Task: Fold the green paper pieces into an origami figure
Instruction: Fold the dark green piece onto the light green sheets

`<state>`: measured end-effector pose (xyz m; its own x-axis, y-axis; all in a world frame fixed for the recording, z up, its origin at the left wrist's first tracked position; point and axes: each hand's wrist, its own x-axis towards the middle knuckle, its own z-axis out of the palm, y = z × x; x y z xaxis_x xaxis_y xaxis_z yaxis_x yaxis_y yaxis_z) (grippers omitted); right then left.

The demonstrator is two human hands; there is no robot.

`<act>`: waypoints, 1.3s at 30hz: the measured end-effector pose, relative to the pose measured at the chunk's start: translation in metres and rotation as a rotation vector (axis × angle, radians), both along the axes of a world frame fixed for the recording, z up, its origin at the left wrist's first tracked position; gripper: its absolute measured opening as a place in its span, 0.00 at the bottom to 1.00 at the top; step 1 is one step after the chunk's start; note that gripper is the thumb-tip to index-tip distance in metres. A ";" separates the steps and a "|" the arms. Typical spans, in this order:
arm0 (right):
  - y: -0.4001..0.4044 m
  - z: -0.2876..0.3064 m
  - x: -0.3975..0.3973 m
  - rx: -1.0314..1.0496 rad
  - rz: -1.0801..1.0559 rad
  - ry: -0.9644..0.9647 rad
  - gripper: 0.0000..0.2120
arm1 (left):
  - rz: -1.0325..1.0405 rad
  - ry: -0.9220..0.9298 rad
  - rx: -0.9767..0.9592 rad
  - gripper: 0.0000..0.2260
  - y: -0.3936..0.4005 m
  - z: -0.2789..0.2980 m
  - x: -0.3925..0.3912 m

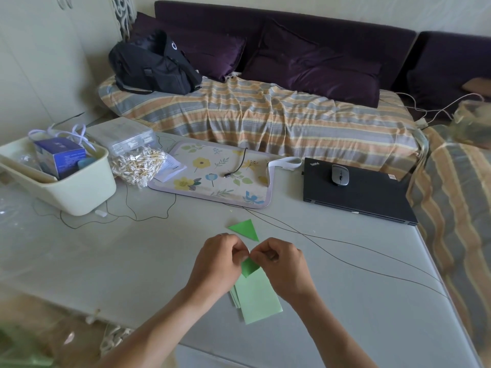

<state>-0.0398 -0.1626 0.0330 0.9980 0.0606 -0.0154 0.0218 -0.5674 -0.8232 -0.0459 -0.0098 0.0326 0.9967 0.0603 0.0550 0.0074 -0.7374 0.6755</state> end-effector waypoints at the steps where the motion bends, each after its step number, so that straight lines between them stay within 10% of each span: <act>1: 0.000 0.000 0.001 0.002 -0.011 0.008 0.06 | 0.016 0.000 -0.001 0.05 0.000 0.000 0.000; 23: -0.003 0.001 0.003 0.039 -0.134 0.011 0.09 | 0.136 0.073 -0.055 0.08 -0.001 -0.002 0.000; 31: -0.003 -0.007 0.003 0.384 0.018 0.385 0.10 | 0.257 0.184 -0.435 0.05 0.001 0.005 -0.001; 39: -0.006 -0.006 0.007 0.432 -0.147 0.294 0.05 | 0.102 0.479 -0.539 0.05 0.000 0.003 -0.004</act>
